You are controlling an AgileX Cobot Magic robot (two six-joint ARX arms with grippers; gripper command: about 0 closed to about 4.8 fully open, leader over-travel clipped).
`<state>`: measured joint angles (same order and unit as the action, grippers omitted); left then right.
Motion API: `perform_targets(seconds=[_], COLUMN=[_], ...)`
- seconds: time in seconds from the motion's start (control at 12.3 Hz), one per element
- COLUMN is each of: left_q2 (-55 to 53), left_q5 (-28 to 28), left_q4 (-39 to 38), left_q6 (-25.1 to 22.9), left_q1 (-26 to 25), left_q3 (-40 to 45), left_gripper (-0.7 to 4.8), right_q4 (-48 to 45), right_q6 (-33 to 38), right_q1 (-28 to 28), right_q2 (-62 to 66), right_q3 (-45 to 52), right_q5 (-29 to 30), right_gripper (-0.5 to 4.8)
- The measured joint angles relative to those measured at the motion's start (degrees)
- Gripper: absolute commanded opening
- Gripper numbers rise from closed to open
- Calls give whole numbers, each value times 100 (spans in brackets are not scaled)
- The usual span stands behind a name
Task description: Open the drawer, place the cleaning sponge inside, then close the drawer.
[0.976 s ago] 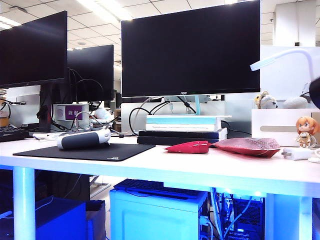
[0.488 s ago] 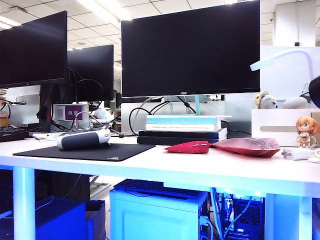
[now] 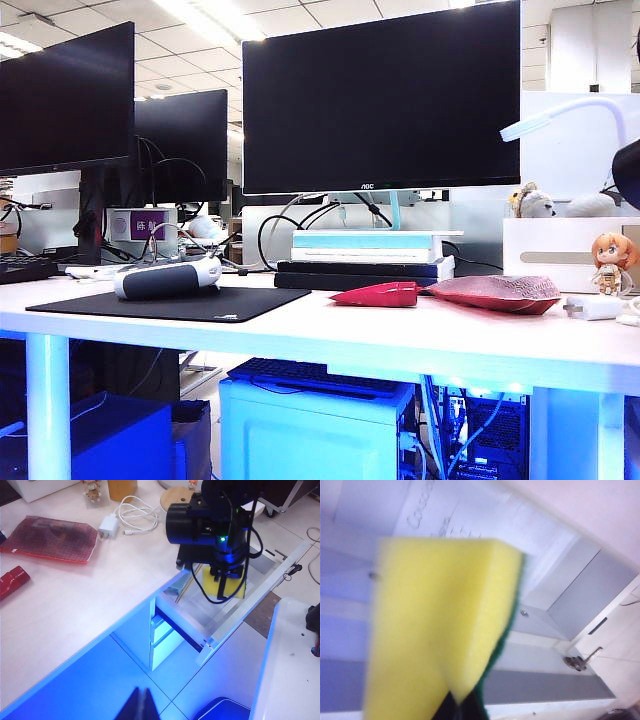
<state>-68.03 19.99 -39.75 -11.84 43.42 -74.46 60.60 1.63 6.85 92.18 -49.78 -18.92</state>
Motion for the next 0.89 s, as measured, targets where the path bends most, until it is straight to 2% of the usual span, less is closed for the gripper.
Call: perform_targets(seconds=[0.08,0.16,0.24,0.33,0.41,0.57,0.65,0.73,0.89], left_q2=[0,0,0,0,0,0,0,0,0], left_q5=[0,0,0,0,0,0,0,0,2], left_q4=[-2,-2,-2,-2,-2,-35,-35,-33,-33], left_q6=[0,0,0,0,2,2,2,0,0], left_q1=[0,0,0,0,0,0,0,0,0], left_q3=[0,0,0,0,0,0,0,0,0], left_gripper=[-5,-5,-5,-5,-5,-5,-5,-5,-5], right_q4=[28,26,24,20,22,236,271,267,407], right_q6=[13,22,87,225,264,186,190,238,105], right_q1=[0,0,-2,0,0,2,9,142,433], right_q2=[0,0,0,0,0,-2,-116,-470,-680], right_q3=[0,0,-2,0,-2,-138,-223,-251,-251], right_q5=[-9,-17,-28,-107,-164,39,435,1388,2253], right_gripper=[212,440,359,73,-1,-1,-1,-1,-1])
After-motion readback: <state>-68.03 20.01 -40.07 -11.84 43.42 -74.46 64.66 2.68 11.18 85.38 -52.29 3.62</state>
